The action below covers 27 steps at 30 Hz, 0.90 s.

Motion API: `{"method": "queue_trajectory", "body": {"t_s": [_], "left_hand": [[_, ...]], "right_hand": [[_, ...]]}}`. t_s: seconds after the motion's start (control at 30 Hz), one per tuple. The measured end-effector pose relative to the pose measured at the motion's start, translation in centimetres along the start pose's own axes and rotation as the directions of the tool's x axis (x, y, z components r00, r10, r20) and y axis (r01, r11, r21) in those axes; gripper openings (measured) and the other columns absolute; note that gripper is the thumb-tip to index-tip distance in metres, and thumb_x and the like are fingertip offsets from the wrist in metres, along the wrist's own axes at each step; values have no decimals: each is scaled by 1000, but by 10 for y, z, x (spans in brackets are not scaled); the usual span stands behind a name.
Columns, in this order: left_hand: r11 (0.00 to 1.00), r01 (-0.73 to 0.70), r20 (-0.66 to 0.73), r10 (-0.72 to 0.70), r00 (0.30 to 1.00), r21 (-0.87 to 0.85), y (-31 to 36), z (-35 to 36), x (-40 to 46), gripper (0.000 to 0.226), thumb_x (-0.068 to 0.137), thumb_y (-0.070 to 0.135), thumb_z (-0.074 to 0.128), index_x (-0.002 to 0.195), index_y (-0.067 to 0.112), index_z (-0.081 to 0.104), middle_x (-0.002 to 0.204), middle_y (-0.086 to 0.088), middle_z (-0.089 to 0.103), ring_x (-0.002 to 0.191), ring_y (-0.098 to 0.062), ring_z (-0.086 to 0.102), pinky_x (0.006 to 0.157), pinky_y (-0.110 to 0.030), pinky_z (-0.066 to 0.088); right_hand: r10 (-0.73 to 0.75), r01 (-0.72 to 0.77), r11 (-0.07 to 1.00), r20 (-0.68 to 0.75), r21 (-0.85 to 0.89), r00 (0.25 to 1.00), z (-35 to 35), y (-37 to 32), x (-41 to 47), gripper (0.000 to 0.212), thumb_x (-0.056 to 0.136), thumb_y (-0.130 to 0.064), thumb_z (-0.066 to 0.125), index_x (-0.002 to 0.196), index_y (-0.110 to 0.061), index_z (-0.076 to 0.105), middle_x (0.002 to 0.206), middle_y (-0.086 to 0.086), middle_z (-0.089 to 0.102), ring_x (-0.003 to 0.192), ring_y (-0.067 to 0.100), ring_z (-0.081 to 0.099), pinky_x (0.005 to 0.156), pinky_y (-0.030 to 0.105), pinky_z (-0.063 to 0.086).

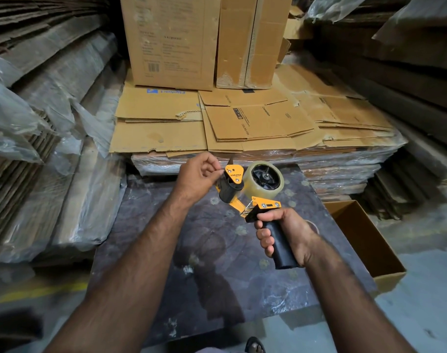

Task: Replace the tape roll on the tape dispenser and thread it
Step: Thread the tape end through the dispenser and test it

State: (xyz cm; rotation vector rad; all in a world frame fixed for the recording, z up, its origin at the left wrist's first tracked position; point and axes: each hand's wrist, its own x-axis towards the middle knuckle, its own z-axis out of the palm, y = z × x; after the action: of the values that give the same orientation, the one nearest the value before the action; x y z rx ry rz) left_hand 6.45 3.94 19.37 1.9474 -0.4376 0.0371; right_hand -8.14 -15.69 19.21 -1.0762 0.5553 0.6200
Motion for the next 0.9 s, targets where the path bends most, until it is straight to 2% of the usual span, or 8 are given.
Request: {"method": "queue_trajectory", "body": {"t_s": [0.13, 0.23, 0.3, 0.37, 0.47, 0.53, 0.7, 0.9], "left_hand": [[977, 45, 29, -39, 999, -209, -2, -1, -10, 6, 99, 11, 58, 99, 16, 60, 84, -4, 78, 78, -18, 73, 87, -47, 61], [976, 34, 61, -21, 998, -213, 0, -1, -21, 20, 102, 30, 53, 117, 19, 59, 101, -1, 77, 95, -13, 74, 99, -48, 55], [992, 5, 142, 13, 990, -122, -1, 0, -30, 52, 89, 56, 62, 133, 30, 53, 121, 2, 73, 113, -11, 68, 106, -46, 50], [997, -63, 238, 51, 970, 46, -2, 4, -41, 94, 70, 74, 71, 149, 39, 34, 146, 5, 57, 135, -11, 53, 116, -43, 39], [936, -194, 250, 120, 961, 294, -1, 10, -49, 120, 60, 75, 79, 156, 41, 16, 157, 10, 43, 144, -13, 39, 118, -38, 25], [926, -188, 202, 125, 971, 328, -3, 12, -49, 120, 60, 70, 83, 157, 39, 20, 155, 9, 45, 142, -15, 41, 117, -38, 27], [970, -144, 184, 108, 977, 194, -8, 6, -45, 108, 54, 64, 87, 148, 36, 42, 143, 10, 58, 132, -8, 53, 112, -42, 45], [989, -113, 129, 100, 987, 98, -10, 13, -42, 67, 69, 33, 90, 130, 23, 62, 121, 8, 70, 112, -5, 65, 104, -38, 52]], "right_hand": [[-3, 3, 1000, -5, 9, 1000, 0, 1, -1, 15, 81, -20, 61, 68, -15, 56, 59, -1, 44, 45, 12, 40, 42, 24, 37], [-19, 20, 999, -27, 43, 999, 0, 3, 0, 14, 81, -19, 61, 69, -15, 56, 60, -2, 44, 44, 12, 39, 42, 23, 37], [-27, 29, 997, -35, 68, 999, 1, 4, 2, 13, 81, -19, 61, 69, -15, 56, 59, -3, 44, 44, 11, 40, 42, 22, 37], [-36, 39, 995, -39, 89, 999, 3, 4, 3, 13, 80, -20, 61, 69, -15, 56, 58, -3, 44, 43, 11, 40, 42, 22, 37], [-42, 46, 995, -42, 89, 998, 6, 3, 4, 13, 80, -21, 61, 69, -16, 57, 59, -4, 43, 42, 11, 40, 42, 22, 36], [-44, 47, 995, -37, 85, 998, 7, 5, 3, 12, 80, -20, 61, 69, -15, 57, 59, -4, 43, 43, 11, 40, 42, 22, 36], [-32, 34, 994, -21, 99, 999, 9, 12, -1, 13, 81, -20, 60, 69, -15, 57, 59, -3, 43, 43, 10, 39, 42, 22, 35], [-26, 30, 996, -46, 78, 999, 1, 22, -10, 14, 81, -19, 58, 68, -15, 55, 59, -2, 41, 42, 11, 37, 41, 22, 34]]}}
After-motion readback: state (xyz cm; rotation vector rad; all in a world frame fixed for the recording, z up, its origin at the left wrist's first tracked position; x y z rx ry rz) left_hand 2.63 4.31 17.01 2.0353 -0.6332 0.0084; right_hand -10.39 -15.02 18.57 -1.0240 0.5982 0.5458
